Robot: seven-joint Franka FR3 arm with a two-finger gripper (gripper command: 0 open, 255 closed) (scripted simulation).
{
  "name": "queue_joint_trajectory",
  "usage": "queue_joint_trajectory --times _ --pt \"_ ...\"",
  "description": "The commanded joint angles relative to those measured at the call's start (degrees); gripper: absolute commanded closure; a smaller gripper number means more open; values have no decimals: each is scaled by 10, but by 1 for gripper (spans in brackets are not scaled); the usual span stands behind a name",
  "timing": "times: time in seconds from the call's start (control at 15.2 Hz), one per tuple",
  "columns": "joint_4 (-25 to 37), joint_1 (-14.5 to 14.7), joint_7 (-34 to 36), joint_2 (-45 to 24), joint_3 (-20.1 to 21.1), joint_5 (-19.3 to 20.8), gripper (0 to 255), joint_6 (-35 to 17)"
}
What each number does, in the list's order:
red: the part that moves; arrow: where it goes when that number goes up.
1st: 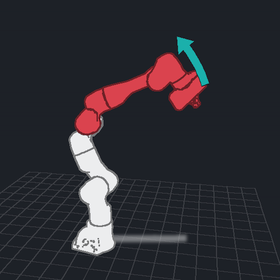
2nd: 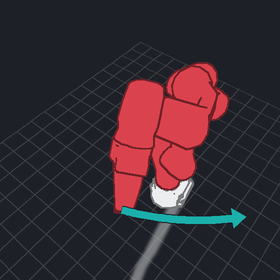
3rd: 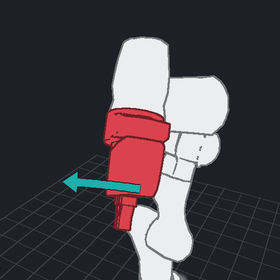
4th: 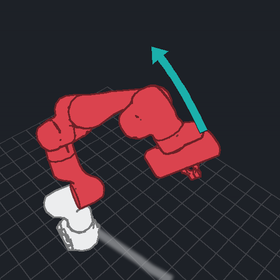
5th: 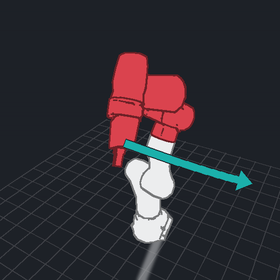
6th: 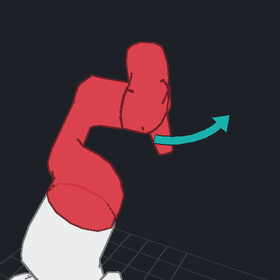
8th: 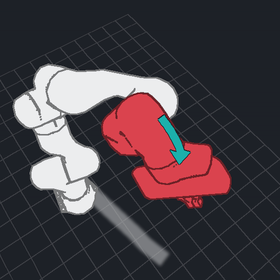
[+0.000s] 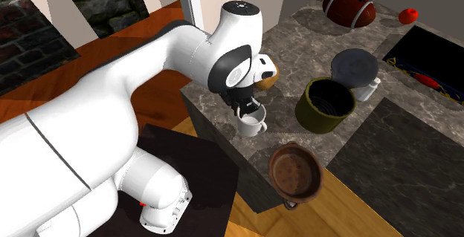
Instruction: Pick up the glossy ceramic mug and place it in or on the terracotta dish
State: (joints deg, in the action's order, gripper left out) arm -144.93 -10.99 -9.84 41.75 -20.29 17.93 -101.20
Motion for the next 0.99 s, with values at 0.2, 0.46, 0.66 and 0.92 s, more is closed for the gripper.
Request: queue_joint_trajectory --times 0.2,0.46,0.66,0.92 --pt "38 3 -4 3 9 -8 255 41" --pt "69 5 -7 2 15 -13 255 71" --pt "93 6 -10 -1 19 -17 255 92" --pt "114 -13 -66 -2 -27 15 255 100"
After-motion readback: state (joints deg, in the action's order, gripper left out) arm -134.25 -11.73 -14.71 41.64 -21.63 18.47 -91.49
